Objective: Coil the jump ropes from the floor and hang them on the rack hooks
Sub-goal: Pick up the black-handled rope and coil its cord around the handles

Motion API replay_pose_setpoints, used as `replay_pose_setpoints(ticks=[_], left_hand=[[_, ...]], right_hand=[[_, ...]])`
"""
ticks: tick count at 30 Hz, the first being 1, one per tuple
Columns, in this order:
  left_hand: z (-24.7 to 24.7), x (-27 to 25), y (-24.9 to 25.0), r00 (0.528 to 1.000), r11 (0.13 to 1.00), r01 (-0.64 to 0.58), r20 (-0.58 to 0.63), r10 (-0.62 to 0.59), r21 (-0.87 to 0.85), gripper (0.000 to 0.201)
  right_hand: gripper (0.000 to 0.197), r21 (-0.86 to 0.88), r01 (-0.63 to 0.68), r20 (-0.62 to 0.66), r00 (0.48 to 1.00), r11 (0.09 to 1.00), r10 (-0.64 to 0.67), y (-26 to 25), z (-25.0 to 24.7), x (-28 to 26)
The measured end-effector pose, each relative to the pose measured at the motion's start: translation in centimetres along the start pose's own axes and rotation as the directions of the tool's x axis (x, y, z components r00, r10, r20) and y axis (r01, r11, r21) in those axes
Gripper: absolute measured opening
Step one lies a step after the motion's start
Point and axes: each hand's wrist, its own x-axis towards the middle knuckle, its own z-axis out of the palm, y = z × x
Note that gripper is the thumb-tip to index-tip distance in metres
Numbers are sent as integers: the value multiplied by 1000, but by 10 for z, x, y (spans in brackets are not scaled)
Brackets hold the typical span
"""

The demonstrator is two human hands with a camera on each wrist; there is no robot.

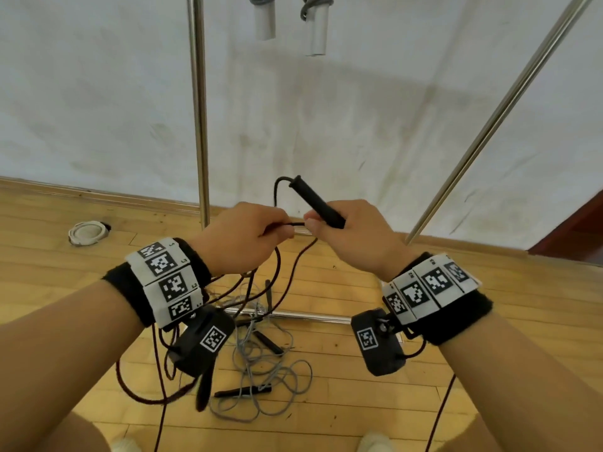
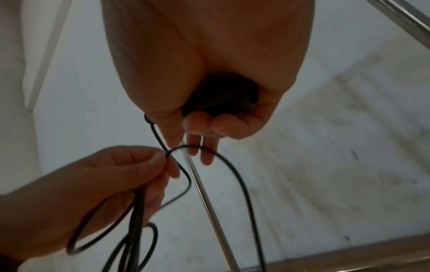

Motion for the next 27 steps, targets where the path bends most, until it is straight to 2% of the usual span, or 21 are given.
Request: replay_pose_setpoints(ticks=[3,6,9,13,18,22,24,27], left_hand=[[-2,-3,3,1000,999,-25,-3,25,-30,21],[1,-3,1,999,999,-30,39,32,-36,17],[4,-1,-3,994,999,-26,110,29,-25,13],[12,-1,-11,957,998,-8,288,-10,61,14],[18,3,-17,931,987,44,352,-98,156,16],[20,7,-20,922,976,139,338,-190,168,13],[19,9,-19,931,962,167,287,-225,214,16],[11,13,-10,960,964,147,204,-193,221,18]], right_hand=[[26,66,4,71,997,998,-8,4,6,-3],[33,68,40,54,998,997,-44,8,2,-1],[34,53,53,12,998,997,-54,15,-5,1],[29,80,21,-55,998,997,-17,27,-16,4],[35,238,-50,-244,964,970,109,49,-36,15],[28,186,-121,-260,951,975,168,68,-46,16],[15,135,-123,-244,958,983,153,72,-46,13],[13,162,-90,-202,972,983,122,68,-40,8]])
